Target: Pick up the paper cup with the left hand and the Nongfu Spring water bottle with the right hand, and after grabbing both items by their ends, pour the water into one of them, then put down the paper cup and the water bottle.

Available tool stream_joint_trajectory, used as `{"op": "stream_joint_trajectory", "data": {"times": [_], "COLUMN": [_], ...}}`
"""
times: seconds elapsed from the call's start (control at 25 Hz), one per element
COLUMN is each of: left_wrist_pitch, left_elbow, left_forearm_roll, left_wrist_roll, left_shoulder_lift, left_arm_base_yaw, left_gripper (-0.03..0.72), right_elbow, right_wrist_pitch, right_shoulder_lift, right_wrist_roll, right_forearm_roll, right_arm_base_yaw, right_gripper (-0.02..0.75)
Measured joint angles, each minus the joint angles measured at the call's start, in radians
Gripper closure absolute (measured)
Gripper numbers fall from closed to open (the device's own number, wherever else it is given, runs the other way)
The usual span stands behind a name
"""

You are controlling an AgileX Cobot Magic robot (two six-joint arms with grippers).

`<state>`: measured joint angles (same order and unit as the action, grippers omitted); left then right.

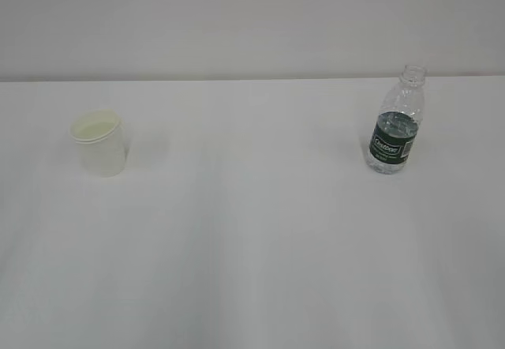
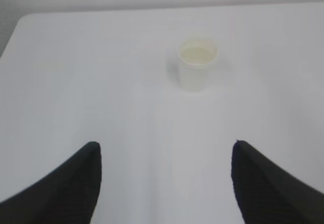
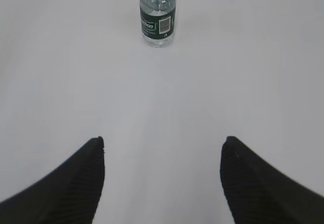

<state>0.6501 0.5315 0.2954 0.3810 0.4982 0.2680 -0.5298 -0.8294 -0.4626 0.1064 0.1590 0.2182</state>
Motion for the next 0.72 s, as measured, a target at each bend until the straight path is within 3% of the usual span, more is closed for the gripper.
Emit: {"op": "stream_joint_trajectory", "data": {"times": [0.48, 0.72], "left_wrist_pitch": [0.321, 0.494], "left_elbow": [0.047, 0.047], "left_forearm_roll": [-0.092, -0.153], "left_wrist_roll": [-0.087, -0.167], "left_shoulder_lift": [-0.047, -0.048], "left_arm_base_yaw": [0.000, 0.000], "left_gripper": [0.148, 0.151], "right_elbow": [0.000, 0.006], "right_wrist_pitch": [-0.193, -0.219], "right_shoulder_lift": [0.128, 0.173], "right_wrist_roll": [0.034, 0.047], "right_forearm_roll": [0.000, -0.004], "right_arm_base_yaw": [0.000, 0.000], "right_gripper": [0.206, 0.214]}}
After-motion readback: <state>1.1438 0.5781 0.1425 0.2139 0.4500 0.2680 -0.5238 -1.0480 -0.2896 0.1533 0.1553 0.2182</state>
